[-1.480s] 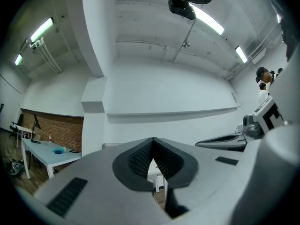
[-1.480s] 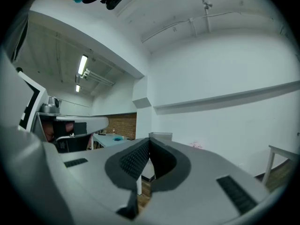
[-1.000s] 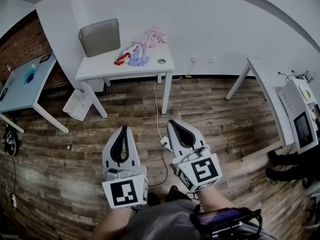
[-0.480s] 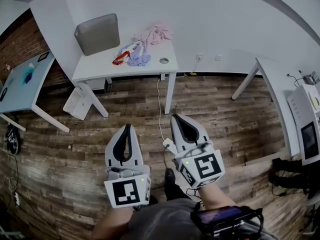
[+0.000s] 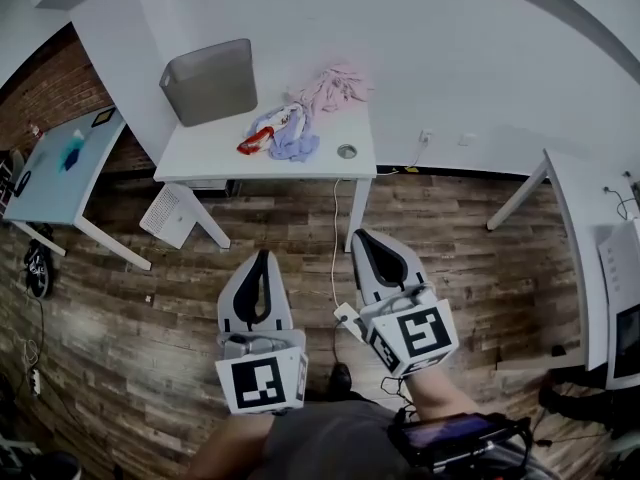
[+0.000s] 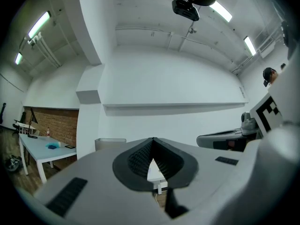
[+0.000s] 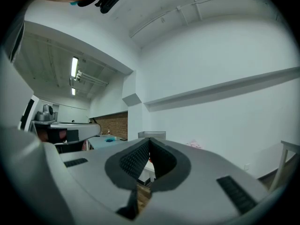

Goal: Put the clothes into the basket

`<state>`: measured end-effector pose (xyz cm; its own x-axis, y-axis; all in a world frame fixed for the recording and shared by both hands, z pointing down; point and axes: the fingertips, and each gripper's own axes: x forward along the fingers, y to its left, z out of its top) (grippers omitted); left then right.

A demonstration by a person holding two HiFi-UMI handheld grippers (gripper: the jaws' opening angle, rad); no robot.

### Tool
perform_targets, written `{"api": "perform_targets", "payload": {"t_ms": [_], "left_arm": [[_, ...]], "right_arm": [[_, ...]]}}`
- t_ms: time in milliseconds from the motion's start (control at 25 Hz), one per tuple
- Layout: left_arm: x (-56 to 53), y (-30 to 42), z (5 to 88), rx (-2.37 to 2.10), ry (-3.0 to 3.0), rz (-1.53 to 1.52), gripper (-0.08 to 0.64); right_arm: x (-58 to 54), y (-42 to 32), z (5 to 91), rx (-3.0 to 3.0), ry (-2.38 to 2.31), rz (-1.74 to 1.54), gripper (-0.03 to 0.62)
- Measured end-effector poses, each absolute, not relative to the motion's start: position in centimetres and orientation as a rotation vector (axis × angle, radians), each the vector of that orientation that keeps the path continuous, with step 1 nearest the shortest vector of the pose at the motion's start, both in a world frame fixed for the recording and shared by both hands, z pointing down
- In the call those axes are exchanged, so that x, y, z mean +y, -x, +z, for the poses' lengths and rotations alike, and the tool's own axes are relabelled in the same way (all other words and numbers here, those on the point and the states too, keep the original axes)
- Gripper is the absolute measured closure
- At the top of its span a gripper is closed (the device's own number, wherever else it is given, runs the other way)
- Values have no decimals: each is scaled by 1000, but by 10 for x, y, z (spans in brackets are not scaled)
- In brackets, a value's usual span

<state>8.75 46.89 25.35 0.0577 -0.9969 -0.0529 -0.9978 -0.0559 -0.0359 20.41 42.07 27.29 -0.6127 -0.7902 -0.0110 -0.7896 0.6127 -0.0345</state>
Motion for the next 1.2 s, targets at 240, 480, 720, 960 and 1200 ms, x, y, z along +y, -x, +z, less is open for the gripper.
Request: {"api": "perform_targets", "payload": {"t_ms": [240, 480, 720, 960, 1200], "left_arm": [[427, -79, 256, 2126, 2227, 11, 555], [378, -52, 264, 2112, 2238, 23, 555], [304, 1, 270, 2083, 2269, 13, 555], [246, 47, 267, 2044, 2297, 30, 555], [201, 70, 266, 2013, 2316, 73, 555]], "right_arm": [[379, -194, 279, 2805, 1360, -57, 587], [332, -169, 286, 2798, 1379, -61, 586], [264, -119, 285, 2762, 1407, -41, 586], [204, -78, 282, 2731, 1463, -36, 586], [165, -55, 280, 2728, 1495, 2, 586]]}}
